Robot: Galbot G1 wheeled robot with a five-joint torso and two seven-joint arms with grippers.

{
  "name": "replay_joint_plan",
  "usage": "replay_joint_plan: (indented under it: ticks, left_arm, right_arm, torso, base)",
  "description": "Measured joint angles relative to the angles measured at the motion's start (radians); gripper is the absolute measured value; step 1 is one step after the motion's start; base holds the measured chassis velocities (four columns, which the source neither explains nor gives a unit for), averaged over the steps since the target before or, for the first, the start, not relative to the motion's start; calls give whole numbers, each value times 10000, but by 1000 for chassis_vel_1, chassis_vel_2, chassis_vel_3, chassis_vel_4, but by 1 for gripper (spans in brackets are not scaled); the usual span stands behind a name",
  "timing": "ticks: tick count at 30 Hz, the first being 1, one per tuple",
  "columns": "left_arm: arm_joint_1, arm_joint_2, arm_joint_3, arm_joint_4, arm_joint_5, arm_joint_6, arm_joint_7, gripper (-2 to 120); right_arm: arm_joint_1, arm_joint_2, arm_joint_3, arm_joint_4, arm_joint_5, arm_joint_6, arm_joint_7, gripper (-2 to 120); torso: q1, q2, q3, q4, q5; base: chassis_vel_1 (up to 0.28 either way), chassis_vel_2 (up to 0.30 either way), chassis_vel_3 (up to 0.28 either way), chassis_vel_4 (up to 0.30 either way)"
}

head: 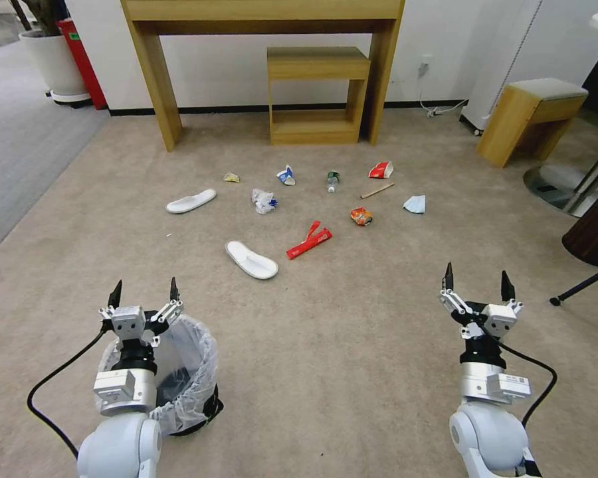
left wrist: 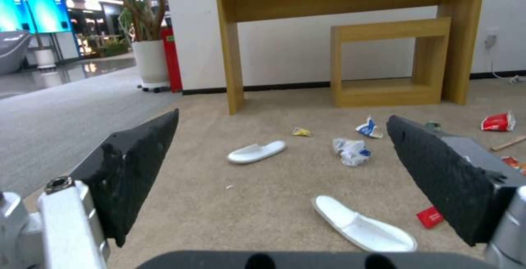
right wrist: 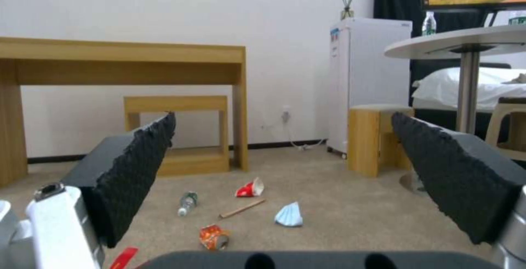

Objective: Pick up the trash bin and place the garbage on the floor into it.

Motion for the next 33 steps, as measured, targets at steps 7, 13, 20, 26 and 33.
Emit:
replay_joint_plan:
  ticks: [7, 13, 20, 26, 33]
  left_arm:
    - [2, 0, 1, 6, -4, -3, -4, 100]
    - [-23, 0, -1, 47, -37, -8, -8, 100]
    - [-52, 0, -23, 106, -52, -9, -14, 100]
    - [-70, 0, -10, 175, -52, -18, -19, 100]
    - [-129, 0, 6, 256, -34, -19, -24, 100]
  right_arm:
    - [-17, 3, 22, 33, -2, -6, 11, 100]
    - [-26, 31, 32, 8, -7, 110, -116, 100]
    - [29, 67, 5, -56, 19, 220, -120, 100]
    - [-1, 69, -6, -109, -22, 213, -118, 100]
    - [55, 63, 19, -198, -106, 172, -67, 100]
  torso:
    - [0, 0, 0, 0, 0]
    - [0, 0, 0, 0, -1]
    - [0, 0, 0, 0, 0]
    - [0, 0, 0, 0, 0]
    - [0, 0, 0, 0, 0]
  base:
    - [0, 0, 0, 0]
    - [0, 0, 0, 0]
    - [0, 0, 0, 0]
    - [0, 0, 0, 0]
    - [0, 0, 0, 0]
